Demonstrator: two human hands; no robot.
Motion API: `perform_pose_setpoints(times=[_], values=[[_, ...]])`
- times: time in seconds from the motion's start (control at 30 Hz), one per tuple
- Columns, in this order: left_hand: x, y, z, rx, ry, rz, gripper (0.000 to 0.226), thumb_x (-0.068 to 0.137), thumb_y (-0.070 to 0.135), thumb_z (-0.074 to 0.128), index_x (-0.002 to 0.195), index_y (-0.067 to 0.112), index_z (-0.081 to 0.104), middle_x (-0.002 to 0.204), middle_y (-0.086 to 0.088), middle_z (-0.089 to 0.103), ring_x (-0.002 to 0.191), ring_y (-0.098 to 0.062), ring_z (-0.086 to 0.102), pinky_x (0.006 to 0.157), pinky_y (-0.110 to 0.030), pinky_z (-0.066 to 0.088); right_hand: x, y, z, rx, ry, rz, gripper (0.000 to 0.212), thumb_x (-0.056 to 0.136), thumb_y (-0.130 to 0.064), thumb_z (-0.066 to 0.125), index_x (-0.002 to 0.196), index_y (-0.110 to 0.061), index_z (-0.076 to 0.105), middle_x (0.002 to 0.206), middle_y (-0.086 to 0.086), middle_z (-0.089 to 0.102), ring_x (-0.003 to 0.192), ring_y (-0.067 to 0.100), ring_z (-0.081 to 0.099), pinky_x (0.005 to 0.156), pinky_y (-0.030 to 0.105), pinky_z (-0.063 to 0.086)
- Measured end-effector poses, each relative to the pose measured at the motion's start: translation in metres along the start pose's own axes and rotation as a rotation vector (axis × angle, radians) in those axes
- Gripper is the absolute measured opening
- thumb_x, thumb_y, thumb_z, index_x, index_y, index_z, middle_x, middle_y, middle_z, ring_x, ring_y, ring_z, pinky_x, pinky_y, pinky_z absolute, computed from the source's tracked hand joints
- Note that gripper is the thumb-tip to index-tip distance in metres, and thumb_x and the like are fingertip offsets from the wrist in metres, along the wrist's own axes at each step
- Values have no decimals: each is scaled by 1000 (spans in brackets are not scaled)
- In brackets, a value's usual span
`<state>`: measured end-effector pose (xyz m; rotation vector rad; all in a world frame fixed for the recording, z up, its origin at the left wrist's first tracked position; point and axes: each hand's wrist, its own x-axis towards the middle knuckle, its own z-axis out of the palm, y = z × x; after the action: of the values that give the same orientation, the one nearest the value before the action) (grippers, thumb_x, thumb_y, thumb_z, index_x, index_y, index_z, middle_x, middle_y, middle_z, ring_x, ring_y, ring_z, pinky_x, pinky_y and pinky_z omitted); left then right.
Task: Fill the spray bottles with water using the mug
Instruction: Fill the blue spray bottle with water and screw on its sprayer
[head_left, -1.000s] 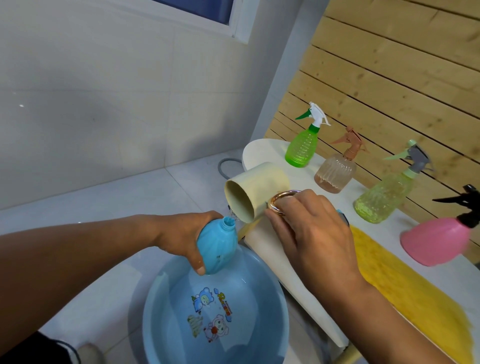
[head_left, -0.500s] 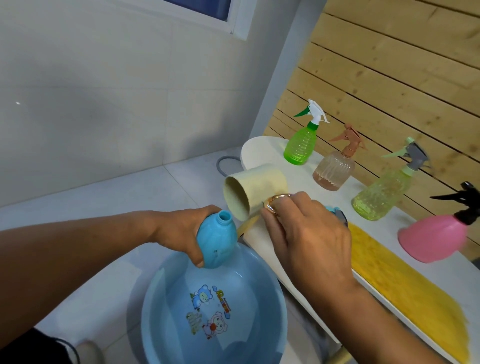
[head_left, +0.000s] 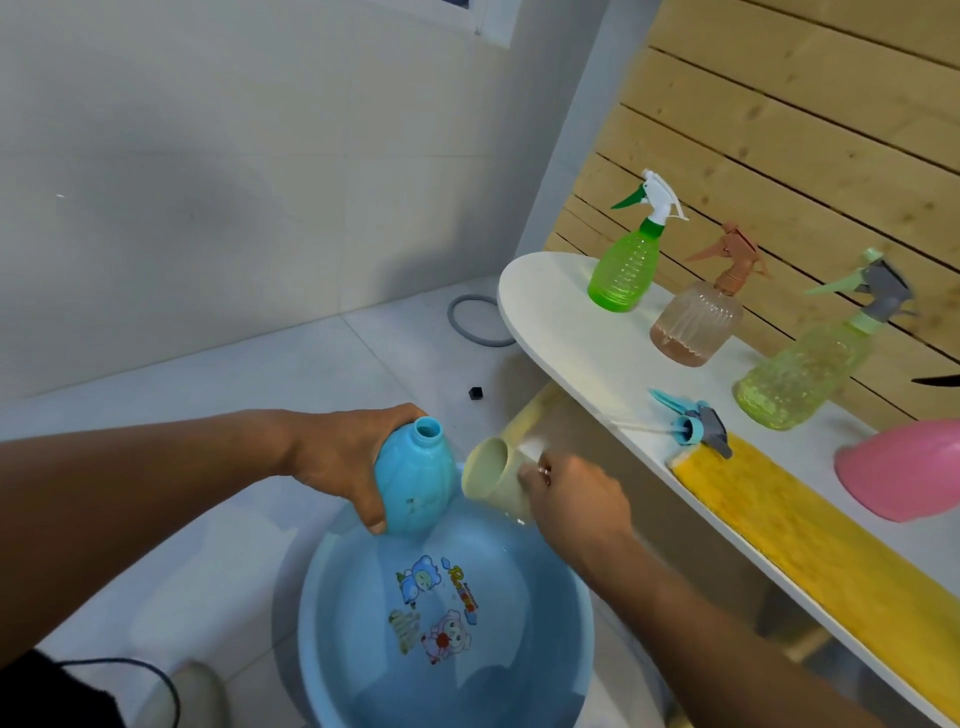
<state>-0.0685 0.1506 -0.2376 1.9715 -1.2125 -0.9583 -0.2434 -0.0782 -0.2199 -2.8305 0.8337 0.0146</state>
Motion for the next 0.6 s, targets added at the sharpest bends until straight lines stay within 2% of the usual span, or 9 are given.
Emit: perform_pose_setpoints(times=[0.1,0.17,0.27,0.43,0.5,0.6], values=[[0,0,0,-9,47,26,89,61,16,99,128,40,45,123,10,61,114,-10,64,84,-29,61,14,17,52,-9,-160,108,25,98,-35,43,105,-18,60,106,5,65,99,32,62,74,31,41],[1,0,0,-20,76,43,90,62,15,100,129,38,45,123,11,61,113,-8,64,85,-27,60,18,25,80,-28,-223,134,25,98,-30,44,111,-17,60,115,5,65,108,31,63,80,32,45],[1,-2,0,-28,115,56,91,63,16,100,132,37,44,125,11,60,114,-7,63,88,-28,59,20,35,110,-160,-284,63,24,97,-22,51,118,-17,60,123,3,64,115,24,64,92,32,50],[2,-8,-1,-29,173,51,95,59,29,98,135,38,43,128,13,59,118,-9,62,93,-35,59,22,43,147,-200,-367,11,31,96,-20,52,123,-19,66,124,0,68,116,22,66,94,32,53],[3,-12,-2,-49,193,41,95,59,27,99,135,40,43,127,14,59,118,-10,62,92,-34,59,23,41,158,-236,-362,10,31,96,-18,51,122,-20,68,123,-1,69,116,22,67,94,33,53],[3,-17,-3,-24,205,36,95,61,22,100,135,39,42,127,14,59,116,-8,61,90,-28,58,20,38,173,-344,-366,-90,33,101,-13,44,127,-19,64,127,0,67,120,21,65,97,32,51]])
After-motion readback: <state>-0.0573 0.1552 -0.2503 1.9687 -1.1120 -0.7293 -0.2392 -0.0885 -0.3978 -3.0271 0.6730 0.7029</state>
